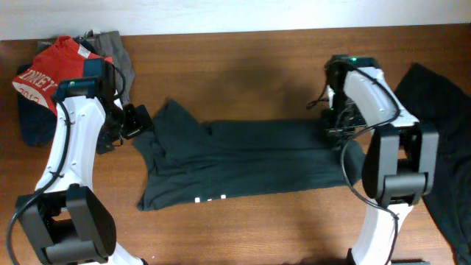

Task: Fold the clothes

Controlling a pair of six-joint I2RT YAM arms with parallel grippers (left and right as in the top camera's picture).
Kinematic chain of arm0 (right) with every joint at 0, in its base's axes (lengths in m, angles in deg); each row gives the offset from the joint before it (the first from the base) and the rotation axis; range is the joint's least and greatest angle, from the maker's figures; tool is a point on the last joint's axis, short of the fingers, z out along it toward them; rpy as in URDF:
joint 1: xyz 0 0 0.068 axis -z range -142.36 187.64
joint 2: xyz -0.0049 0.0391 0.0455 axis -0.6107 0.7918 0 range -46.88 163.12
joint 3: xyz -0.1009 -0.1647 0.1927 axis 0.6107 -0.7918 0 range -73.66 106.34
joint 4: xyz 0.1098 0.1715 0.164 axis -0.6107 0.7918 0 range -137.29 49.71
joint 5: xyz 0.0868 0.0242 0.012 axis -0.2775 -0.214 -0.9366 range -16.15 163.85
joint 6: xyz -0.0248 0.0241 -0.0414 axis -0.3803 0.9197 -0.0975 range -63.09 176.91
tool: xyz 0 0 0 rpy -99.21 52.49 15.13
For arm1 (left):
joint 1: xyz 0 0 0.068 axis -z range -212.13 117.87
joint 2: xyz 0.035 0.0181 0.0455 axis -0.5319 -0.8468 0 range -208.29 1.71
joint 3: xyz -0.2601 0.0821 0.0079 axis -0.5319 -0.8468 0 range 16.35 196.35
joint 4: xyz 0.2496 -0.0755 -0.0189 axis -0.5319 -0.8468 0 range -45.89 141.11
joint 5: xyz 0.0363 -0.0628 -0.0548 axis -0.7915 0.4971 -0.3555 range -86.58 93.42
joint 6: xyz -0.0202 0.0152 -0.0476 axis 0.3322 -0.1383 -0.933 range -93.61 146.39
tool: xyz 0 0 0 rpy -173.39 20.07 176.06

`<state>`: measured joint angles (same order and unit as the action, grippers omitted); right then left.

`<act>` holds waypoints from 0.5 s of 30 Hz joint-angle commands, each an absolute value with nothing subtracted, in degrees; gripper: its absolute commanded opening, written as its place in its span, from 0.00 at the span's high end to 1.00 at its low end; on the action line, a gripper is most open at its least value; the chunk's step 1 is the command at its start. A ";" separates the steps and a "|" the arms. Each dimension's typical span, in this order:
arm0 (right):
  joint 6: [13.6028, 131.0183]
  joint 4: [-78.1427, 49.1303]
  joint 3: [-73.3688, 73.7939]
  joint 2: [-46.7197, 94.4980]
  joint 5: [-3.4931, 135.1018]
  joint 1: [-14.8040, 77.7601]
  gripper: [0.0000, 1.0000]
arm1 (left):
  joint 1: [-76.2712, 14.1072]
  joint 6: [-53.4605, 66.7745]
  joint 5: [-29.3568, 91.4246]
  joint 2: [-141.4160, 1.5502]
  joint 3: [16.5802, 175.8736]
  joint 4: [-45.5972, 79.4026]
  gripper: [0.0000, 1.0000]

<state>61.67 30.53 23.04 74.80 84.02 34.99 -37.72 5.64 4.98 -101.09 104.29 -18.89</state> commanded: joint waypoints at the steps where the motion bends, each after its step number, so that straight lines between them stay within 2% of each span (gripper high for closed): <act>1: 65.03 32.74 24.11 75.24 85.92 32.21 0.96 | -37.87 5.25 5.40 -99.80 104.90 -18.74 0.01; 2: 65.67 33.57 24.05 75.24 85.90 31.49 0.95 | -37.87 5.25 5.40 -99.80 104.90 -18.60 0.01; 3: 66.15 33.81 24.05 75.24 85.90 31.23 0.88 | -37.87 5.25 5.40 -99.80 104.90 -18.58 0.01; 4: 66.89 34.01 24.05 75.24 85.66 30.94 0.69 | -37.87 5.25 5.40 -99.80 104.90 -18.58 0.01; 5: 66.87 33.96 24.05 75.24 83.87 30.86 0.61 | -37.87 5.25 5.40 -99.80 104.90 -18.58 0.01; 15: 65.40 33.96 24.20 75.15 67.94 30.86 0.72 | -37.87 5.25 5.40 -99.80 104.90 -18.58 0.01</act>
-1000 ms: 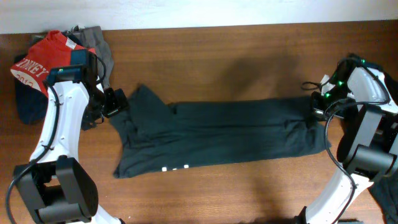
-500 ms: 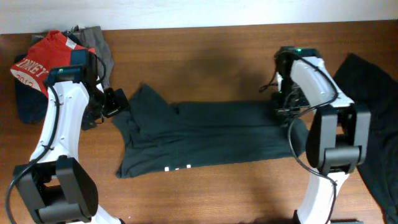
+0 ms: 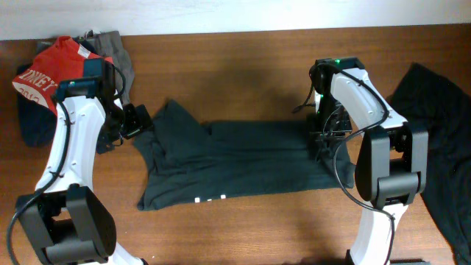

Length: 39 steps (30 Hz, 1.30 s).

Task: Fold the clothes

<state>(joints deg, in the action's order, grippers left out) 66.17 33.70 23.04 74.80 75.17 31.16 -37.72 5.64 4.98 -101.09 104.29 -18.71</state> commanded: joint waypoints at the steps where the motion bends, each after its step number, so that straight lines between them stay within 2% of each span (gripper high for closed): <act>1: 62.89 34.14 24.20 75.02 64.11 30.86 0.71 | -37.87 5.25 5.37 -99.80 104.90 -18.56 0.01; 7: 60.09 40.19 30.01 73.54 59.35 30.96 0.71 | -37.87 5.25 5.37 -99.80 104.90 -18.52 0.01; 11: 60.14 44.10 38.32 70.52 64.68 32.91 0.57 | -37.87 5.27 5.37 -99.80 104.88 -18.56 0.01; 14: 60.31 43.73 40.29 69.67 66.25 37.04 0.37 | -37.87 5.27 5.37 -99.80 104.88 -18.56 0.01; 15: 60.07 43.19 40.09 69.80 65.40 38.07 0.35 | -37.87 5.25 5.37 -99.80 104.88 -18.54 0.01; 21: 56.92 37.24 33.62 70.98 65.77 37.52 0.35 | -37.87 5.25 5.40 -99.80 104.88 -18.12 0.01; 25: 60.81 29.50 25.51 70.98 73.95 34.83 0.34 | -37.87 5.27 5.37 -99.80 104.88 -18.21 0.01; 33: 63.41 17.87 12.05 70.98 73.68 33.61 0.37 | -37.87 5.27 5.40 -99.80 104.88 -18.19 0.01; 36: 63.39 16.30 10.76 70.98 73.68 31.12 0.42 | -37.87 5.25 5.40 -99.80 104.88 -18.19 0.01; 39: 63.44 16.04 10.78 70.96 73.95 28.69 0.57 | -37.87 5.27 5.37 -99.80 104.88 -18.19 0.01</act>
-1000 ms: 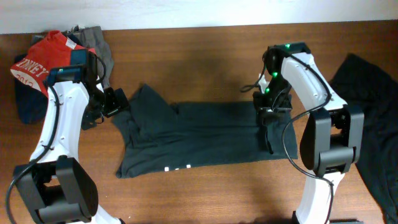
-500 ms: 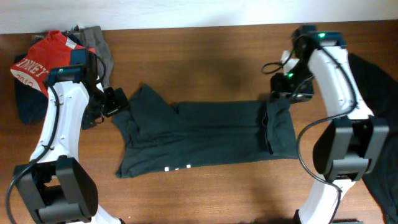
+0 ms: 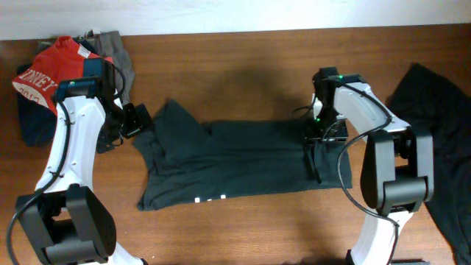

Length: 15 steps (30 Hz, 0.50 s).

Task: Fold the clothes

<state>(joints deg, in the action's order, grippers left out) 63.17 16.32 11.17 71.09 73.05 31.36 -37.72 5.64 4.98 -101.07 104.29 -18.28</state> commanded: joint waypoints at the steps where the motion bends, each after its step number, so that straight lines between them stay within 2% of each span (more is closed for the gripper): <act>1: 63.68 16.06 10.78 70.96 73.99 28.10 0.63 | -37.87 5.27 5.40 -99.80 104.88 -18.19 0.01; 4: 63.68 16.34 10.78 70.96 74.12 26.96 0.84 | -37.87 5.27 5.37 -99.80 104.88 -18.21 0.01; 5: 63.70 16.56 10.78 70.96 74.01 26.66 0.95 | -37.87 5.27 5.37 -99.80 104.88 -18.21 0.01; 15: 64.90 17.48 12.05 68.79 68.55 26.68 0.96 | -37.87 5.27 5.37 -99.80 104.88 -18.34 0.01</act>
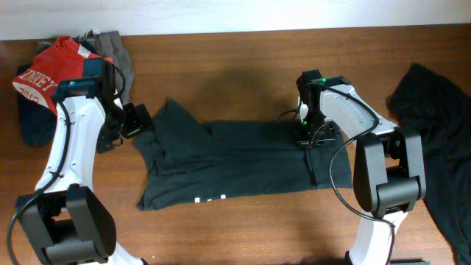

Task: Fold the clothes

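Observation:
A dark green shirt (pixel 235 158) lies spread across the middle of the table, white print near its front hem. My right gripper (pixel 302 137) sits low on the shirt's right part, shut on the cloth; a vertical fold (pixel 313 165) runs just right of it. My left gripper (pixel 136 121) rests at the shirt's left sleeve edge and looks shut on it, though its fingers are mostly hidden under the wrist.
A pile of clothes (pixel 55 73) in red, grey and dark blue lies at the back left corner. A black garment (pixel 441 140) hangs over the table's right edge. Brown wooden table (pixel 235 66) runs behind the shirt.
My right gripper has moved left by a short way along the shirt's upper right part. The shirt's right edge sits slightly further in. The left arm is unmoved.
My right gripper first stood at the shirt's far right end, with the cloth stretched out between both grippers. It then stood further left at each moment, and the shirt's right end came in with it, leaving a fold. The left gripper stayed at the left sleeve throughout.

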Controlling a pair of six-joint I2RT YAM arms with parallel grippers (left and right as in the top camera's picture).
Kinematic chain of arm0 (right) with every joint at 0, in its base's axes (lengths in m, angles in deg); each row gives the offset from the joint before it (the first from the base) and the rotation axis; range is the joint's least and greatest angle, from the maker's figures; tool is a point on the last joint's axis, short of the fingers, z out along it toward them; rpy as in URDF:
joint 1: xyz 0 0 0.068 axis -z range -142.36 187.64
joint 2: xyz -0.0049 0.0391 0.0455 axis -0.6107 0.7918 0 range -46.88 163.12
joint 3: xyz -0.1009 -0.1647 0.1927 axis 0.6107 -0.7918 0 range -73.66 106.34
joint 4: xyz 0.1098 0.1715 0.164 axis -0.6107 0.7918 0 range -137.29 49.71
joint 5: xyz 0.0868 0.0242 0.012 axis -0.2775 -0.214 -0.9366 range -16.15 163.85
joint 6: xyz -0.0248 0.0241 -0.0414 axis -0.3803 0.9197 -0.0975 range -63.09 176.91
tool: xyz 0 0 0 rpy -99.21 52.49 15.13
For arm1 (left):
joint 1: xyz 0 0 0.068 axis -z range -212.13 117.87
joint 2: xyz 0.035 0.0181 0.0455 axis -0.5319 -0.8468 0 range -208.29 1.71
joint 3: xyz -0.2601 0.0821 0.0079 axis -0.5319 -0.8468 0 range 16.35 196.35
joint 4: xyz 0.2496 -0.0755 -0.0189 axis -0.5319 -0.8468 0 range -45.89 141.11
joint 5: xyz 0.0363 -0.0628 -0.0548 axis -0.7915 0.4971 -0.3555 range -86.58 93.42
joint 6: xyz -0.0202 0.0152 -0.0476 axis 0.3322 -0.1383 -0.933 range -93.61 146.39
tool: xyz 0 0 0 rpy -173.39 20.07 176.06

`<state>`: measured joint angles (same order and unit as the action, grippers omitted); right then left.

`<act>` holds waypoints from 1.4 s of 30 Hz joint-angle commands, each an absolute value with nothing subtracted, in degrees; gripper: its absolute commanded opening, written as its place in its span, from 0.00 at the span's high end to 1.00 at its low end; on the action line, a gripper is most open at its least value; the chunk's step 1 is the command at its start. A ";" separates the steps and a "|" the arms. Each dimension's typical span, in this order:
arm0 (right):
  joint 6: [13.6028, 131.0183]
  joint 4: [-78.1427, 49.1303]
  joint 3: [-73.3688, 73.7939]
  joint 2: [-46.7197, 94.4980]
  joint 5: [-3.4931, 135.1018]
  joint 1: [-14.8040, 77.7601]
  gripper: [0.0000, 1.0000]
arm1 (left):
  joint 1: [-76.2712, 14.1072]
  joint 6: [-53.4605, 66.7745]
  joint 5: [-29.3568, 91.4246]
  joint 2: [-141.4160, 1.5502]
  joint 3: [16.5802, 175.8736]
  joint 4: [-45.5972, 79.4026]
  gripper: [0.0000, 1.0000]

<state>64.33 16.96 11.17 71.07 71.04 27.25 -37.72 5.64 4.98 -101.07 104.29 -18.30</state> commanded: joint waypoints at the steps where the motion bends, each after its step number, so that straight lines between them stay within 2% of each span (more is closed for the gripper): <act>1: 64.94 18.01 12.86 67.90 68.46 26.79 0.96 | -37.87 5.27 5.37 -99.80 104.88 -18.34 0.01; 6: 64.92 18.66 19.28 60.58 64.02 31.73 0.96 | -37.87 5.27 5.35 -99.84 104.42 -18.36 0.01; 8: 64.53 18.64 20.81 59.40 62.21 35.77 0.90 | -37.87 5.27 5.35 -99.84 104.36 -18.36 0.01; 13: 51.04 19.54 18.91 62.46 41.79 46.53 0.87 | -37.87 5.27 5.37 -99.84 104.36 -18.21 0.01; 19: 41.60 19.21 15.35 70.43 23.78 52.80 0.87 | -37.87 5.27 5.37 -99.84 104.36 -18.17 0.01; 27: 34.61 19.30 15.35 83.59 12.72 53.43 0.87 | -37.87 5.27 5.37 -99.84 104.36 -18.41 0.01; 30: 34.63 19.34 15.17 87.77 13.73 52.56 0.83 | -37.87 5.27 5.37 -99.84 104.36 -18.23 0.01; 37: 34.65 18.38 15.17 90.59 17.93 50.15 0.82 | -37.87 5.27 5.37 -99.84 104.36 -18.17 0.01; 39: 34.32 21.63 16.79 89.86 17.90 50.11 0.83 | -37.87 5.27 5.40 -99.84 104.36 -18.19 0.01; 42: 23.81 32.85 21.77 86.85 12.77 51.27 0.83 | -37.87 5.27 5.40 -99.84 104.36 -18.19 0.01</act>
